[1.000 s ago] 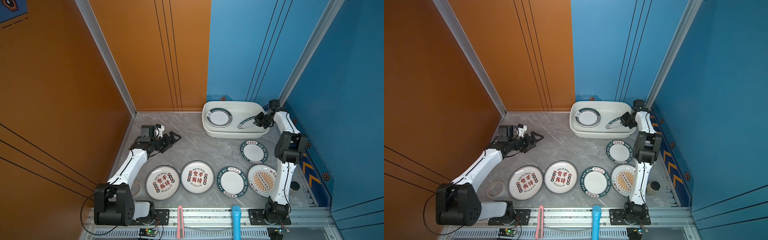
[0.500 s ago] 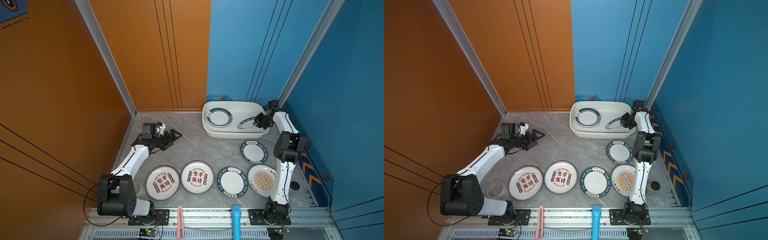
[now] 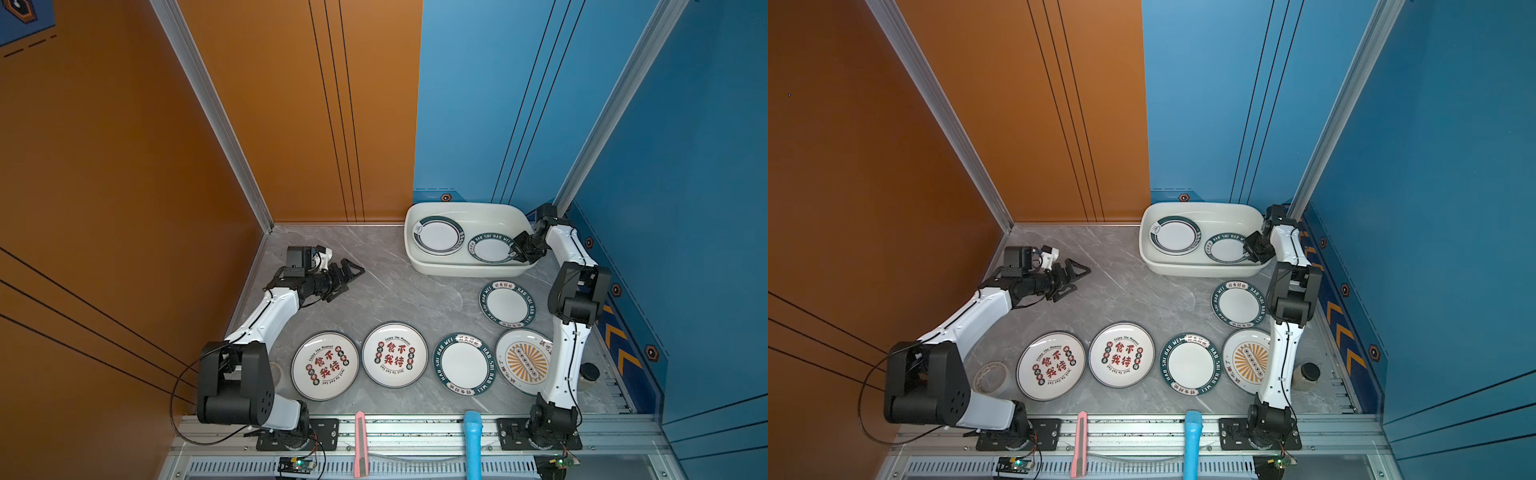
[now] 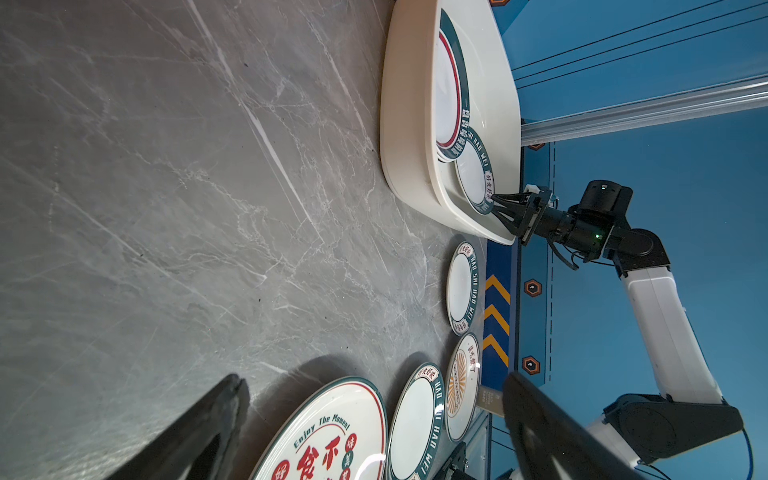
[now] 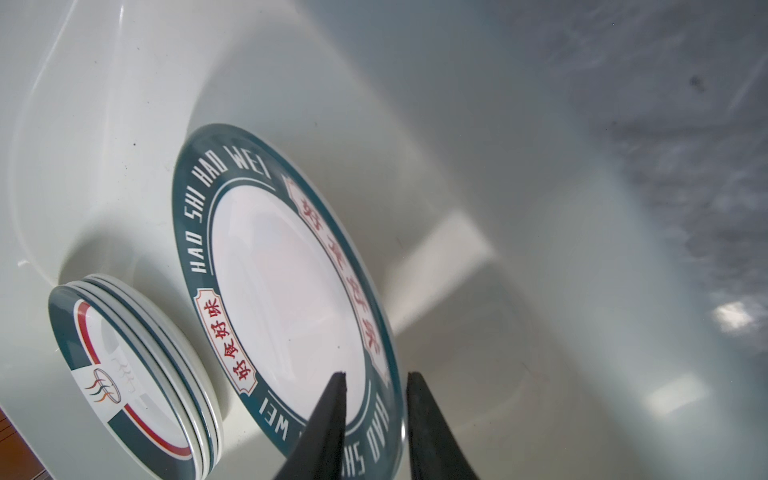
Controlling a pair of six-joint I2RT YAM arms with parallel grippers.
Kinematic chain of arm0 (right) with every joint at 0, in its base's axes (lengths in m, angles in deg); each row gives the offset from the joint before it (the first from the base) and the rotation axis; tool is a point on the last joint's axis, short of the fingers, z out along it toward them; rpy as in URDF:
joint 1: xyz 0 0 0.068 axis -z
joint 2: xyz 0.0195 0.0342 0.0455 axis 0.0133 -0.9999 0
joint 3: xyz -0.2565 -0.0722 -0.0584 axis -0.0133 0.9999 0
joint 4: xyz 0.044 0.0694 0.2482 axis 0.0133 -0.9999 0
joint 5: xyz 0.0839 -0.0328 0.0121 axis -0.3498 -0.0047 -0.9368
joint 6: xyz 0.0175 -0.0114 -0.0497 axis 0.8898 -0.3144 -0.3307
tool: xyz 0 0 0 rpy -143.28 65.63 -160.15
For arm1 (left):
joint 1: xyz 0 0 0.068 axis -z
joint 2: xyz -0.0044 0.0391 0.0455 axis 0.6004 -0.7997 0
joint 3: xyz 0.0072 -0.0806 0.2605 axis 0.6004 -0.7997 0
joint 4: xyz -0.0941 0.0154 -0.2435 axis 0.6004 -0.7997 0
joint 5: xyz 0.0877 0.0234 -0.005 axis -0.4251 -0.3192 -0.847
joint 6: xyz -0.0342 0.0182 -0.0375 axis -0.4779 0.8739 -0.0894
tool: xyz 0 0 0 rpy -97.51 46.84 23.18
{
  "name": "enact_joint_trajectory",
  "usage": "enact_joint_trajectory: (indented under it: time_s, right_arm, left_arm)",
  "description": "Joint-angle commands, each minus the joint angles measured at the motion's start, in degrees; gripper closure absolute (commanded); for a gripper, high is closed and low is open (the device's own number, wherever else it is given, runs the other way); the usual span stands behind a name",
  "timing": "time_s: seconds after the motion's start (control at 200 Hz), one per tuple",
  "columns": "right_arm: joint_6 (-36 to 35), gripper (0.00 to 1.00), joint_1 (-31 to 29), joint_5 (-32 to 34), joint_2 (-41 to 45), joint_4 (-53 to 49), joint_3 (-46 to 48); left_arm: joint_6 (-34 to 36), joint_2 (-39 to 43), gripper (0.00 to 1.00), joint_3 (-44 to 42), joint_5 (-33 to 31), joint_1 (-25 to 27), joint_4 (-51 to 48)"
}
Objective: Place the plates into the plastic bin on the countertop
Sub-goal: 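Lower the HAO SHI HAO WEI plate flat into the bin and open right gripper, then raise right gripper from the bin while left gripper reaches toward the next plate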
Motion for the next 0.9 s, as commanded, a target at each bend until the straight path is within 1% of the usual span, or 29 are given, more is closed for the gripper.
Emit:
enact_joint_trajectory:
  time_s: [0.0, 0.115, 0.225, 0.24, 0.285, 0.455, 0.556, 0.621, 0.641, 0.731, 0.896]
  right_arm:
    - [-1.3, 0.71, 0.6, 3.5, 1.8, -3.5, -0.5]
    - [-1.9, 0.70, 0.8, 4.3, 2.9, -3.9, -0.7]
    - [-2.1, 0.70, 1.0, 4.8, 4.8, -3.8, -1.3]
    - [-2.2, 0.70, 1.0, 4.8, 5.2, -3.8, -1.5]
    - [-2.7, 0.69, 1.0, 4.8, 6.1, -3.8, -2.3]
    - [-4.3, 0.69, 0.9, 4.1, 11.3, -3.8, -3.3]
    - [-5.4, 0.68, 0.7, 3.6, 15.4, -3.8, -1.9]
    - [-6.3, 0.67, 0.5, 3.3, 17.3, -3.8, -0.6]
    - [-6.5, 0.66, 0.4, 3.3, 19.5, -3.8, 0.0]
    - [-7.1, 0.65, 0.3, 3.2, 23.6, -3.8, 3.0]
    - [-7.8, 0.63, 0.2, 3.2, 30.3, -3.7, 9.8]
  left_arm:
    - [-0.4, -0.4, 0.02, 2.2, 1.7, -0.4, 1.1]
    - [-0.3, -0.5, 0.02, 2.5, 2.1, 0.0, 1.2]
    - [-0.1, -0.6, 0.02, 2.5, 2.2, 1.6, 0.4]
    - [-0.1, -0.6, 0.02, 4.1, 2.1, 2.0, 0.3]
    - [-0.1, -0.9, 0.02, 4.9, 1.9, 3.2, 0.0]
    - [-0.7, -3.2, 0.02, 8.0, -0.4, 10.5, -0.7]
    - [-1.3, -6.2, 0.02, 11.1, -2.0, 16.3, -0.7]
    - [-1.9, -9.1, 0.01, 13.9, -2.8, 20.1, -0.6]
    - [-2.0, -10.1, 0.01, 14.8, -2.9, 21.2, -0.6]
    - [-2.6, -15.1, 0.00, 19.7, -3.2, 26.1, -0.4]
    - [-7.3, -25.2, 0.01, 29.6, -3.8, 31.0, 0.5]
